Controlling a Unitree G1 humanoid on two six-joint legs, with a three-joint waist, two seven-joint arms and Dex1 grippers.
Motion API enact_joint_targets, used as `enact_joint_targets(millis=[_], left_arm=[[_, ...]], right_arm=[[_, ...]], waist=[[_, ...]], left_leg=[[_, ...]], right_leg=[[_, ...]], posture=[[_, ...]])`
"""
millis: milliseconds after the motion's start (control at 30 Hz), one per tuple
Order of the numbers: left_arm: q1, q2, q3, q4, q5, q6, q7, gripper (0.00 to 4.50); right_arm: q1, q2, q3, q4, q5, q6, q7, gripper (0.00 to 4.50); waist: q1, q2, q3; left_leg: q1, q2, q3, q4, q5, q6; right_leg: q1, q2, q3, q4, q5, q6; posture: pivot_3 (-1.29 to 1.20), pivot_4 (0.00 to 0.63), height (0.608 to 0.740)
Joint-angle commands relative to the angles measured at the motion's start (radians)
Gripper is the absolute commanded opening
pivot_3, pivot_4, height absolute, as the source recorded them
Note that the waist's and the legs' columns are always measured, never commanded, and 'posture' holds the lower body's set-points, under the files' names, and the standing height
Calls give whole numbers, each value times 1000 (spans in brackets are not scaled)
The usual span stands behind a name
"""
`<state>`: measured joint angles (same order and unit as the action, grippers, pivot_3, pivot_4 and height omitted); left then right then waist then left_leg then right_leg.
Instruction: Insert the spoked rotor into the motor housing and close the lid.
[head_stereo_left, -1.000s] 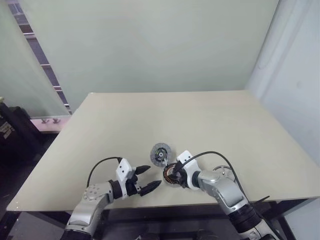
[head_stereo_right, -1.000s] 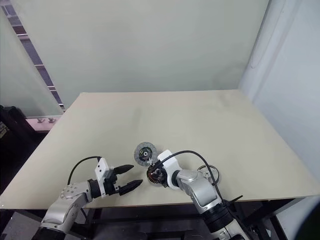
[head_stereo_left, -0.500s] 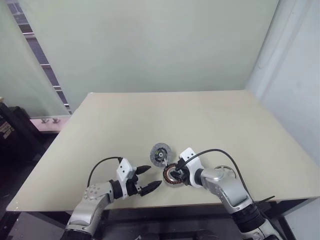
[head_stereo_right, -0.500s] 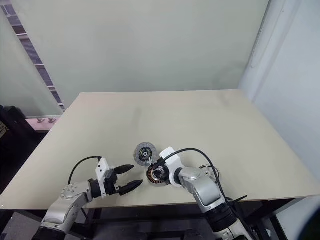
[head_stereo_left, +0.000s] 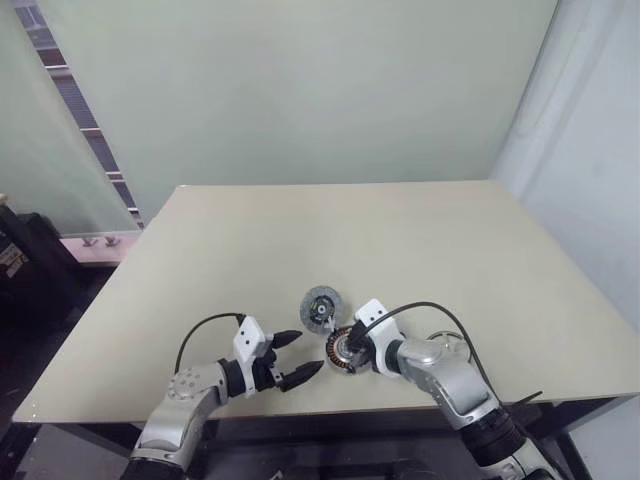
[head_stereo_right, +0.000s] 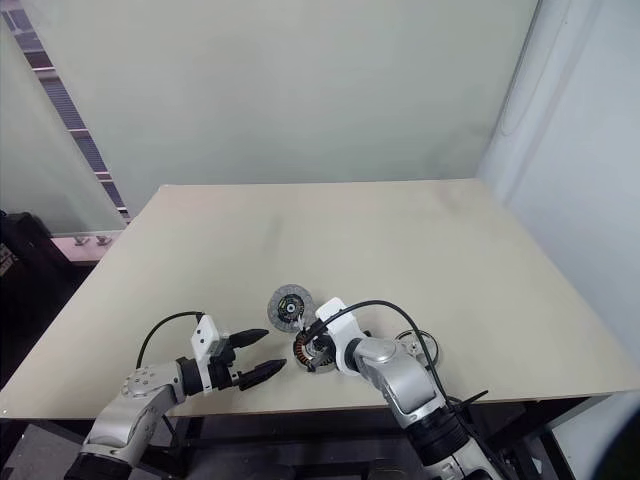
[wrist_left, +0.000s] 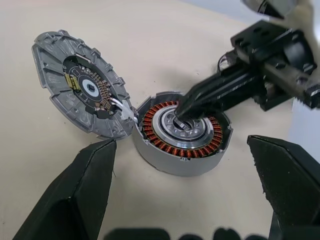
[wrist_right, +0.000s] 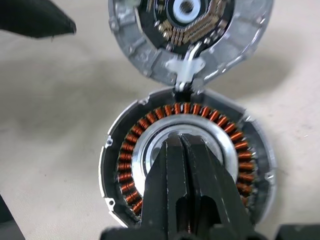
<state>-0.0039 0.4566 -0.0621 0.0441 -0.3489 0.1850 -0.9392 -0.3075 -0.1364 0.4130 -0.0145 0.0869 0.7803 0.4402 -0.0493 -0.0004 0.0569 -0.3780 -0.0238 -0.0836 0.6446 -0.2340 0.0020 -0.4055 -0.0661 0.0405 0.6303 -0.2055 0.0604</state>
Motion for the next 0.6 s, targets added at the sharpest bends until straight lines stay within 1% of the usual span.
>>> enact_joint_targets(millis=[33,200,400,600], left_arm=[[-13,8,3,-36,1,-12,-7,4500],[-10,9,2,-40,1,-9,-7,4500],[-10,6,-1,-42,0,-7,-6,4500],[-13,4,-6,-38,1,-9,-4,4500]], right_arm=[[-32,9,15,11,-21,-33,1,18],[-36,22,28,44,-41,-57,-4,18],[-34,9,64,38,-81,-46,4,18],[-28,18,-5,-18,-44,-31,1,18]], waist=[[0,0,0],[0,0,0],[0,0,0],[0,0,0]], left_leg=[[0,0,0,0,0,0],[0,0,0,0,0,0],[0,0,0,0,0,0],[0,0,-1,0,0,0]], right_leg=[[0,0,0,0,0,0],[0,0,0,0,0,0],[0,0,0,0,0,0],[0,0,0,0,0,0]], posture=[[0,0,740],[0,0,740],[0,0,740],[0,0,740]])
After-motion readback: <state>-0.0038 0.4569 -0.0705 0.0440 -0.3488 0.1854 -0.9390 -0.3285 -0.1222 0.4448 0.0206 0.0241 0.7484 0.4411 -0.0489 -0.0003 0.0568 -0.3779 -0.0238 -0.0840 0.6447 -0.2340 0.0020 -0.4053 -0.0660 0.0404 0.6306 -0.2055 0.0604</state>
